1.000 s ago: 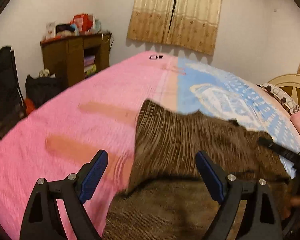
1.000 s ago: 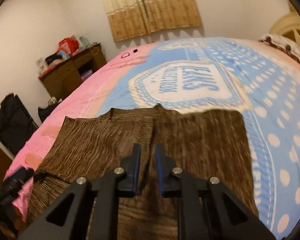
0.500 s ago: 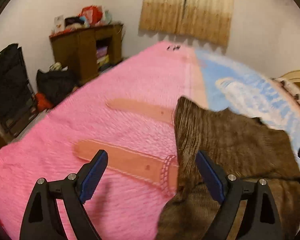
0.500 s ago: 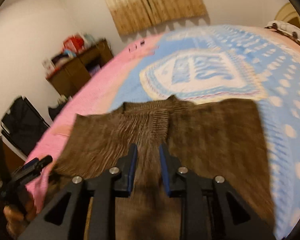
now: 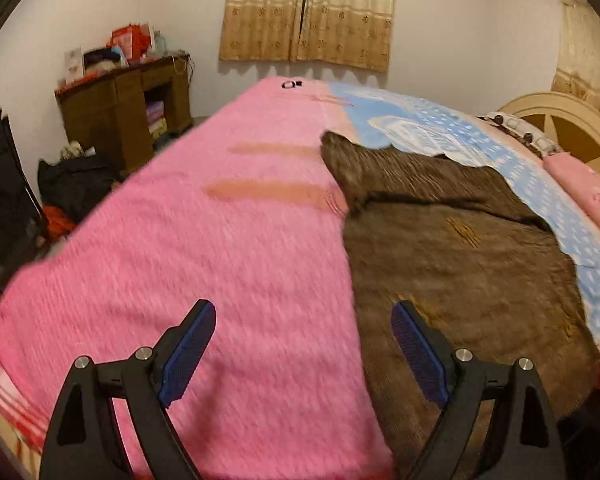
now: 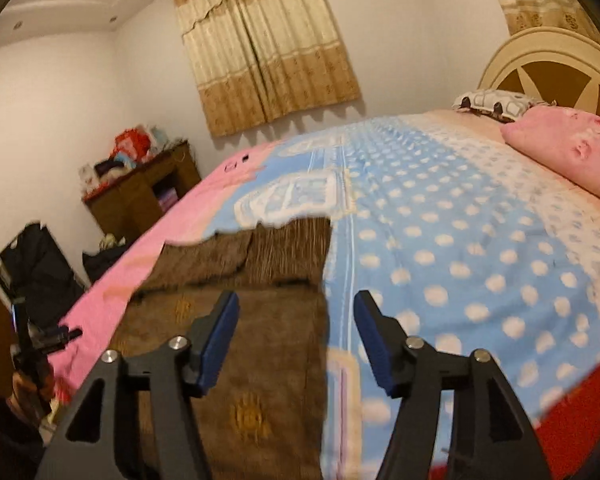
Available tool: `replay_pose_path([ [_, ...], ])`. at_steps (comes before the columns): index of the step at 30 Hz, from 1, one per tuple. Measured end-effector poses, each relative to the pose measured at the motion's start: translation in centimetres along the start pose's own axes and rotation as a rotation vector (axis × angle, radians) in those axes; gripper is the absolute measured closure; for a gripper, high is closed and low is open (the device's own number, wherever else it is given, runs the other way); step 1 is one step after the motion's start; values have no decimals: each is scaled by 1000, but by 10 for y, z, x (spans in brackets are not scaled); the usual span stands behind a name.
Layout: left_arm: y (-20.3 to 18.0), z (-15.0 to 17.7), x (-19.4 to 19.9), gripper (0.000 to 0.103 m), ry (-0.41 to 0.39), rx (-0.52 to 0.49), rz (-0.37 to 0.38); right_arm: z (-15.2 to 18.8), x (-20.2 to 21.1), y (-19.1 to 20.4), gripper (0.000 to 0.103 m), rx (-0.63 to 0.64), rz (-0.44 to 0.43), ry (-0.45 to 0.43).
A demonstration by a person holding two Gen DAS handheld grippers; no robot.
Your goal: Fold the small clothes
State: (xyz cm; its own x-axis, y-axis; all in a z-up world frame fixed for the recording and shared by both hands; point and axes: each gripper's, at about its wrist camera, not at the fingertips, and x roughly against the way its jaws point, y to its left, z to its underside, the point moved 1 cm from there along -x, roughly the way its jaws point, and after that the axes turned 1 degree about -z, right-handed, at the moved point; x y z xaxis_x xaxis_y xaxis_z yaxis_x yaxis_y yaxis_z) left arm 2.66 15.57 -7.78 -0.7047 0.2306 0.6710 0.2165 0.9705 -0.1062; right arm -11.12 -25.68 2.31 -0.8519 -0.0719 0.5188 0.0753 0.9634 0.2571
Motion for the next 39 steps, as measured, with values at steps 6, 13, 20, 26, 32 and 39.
replay_pose_path([
  [6, -17, 22, -2, 13, 120, 64, 156, 60, 0, -5, 39, -66, -49, 141],
  [13, -33, 62, -2, 13, 208, -12, 197, 96, -11, -24, 39, -113, 6, 278],
  [20, -41, 73, 3, 13, 222, 4, 270, 122, -37, -12, 39, -92, 19, 403],
  [26, -48, 98, -5, 13, 317, -23, 278, 146, -57, -12, 39, -117, 32, 507],
  [32, -48, 107, -16, 15, 348, 22, 275, 157, -59, -17, 66, -164, -4, 534],
  [39, -34, 108, -16, 78, 355, 94, 332, 167, -62, -32, 84, -287, -124, 575],
])
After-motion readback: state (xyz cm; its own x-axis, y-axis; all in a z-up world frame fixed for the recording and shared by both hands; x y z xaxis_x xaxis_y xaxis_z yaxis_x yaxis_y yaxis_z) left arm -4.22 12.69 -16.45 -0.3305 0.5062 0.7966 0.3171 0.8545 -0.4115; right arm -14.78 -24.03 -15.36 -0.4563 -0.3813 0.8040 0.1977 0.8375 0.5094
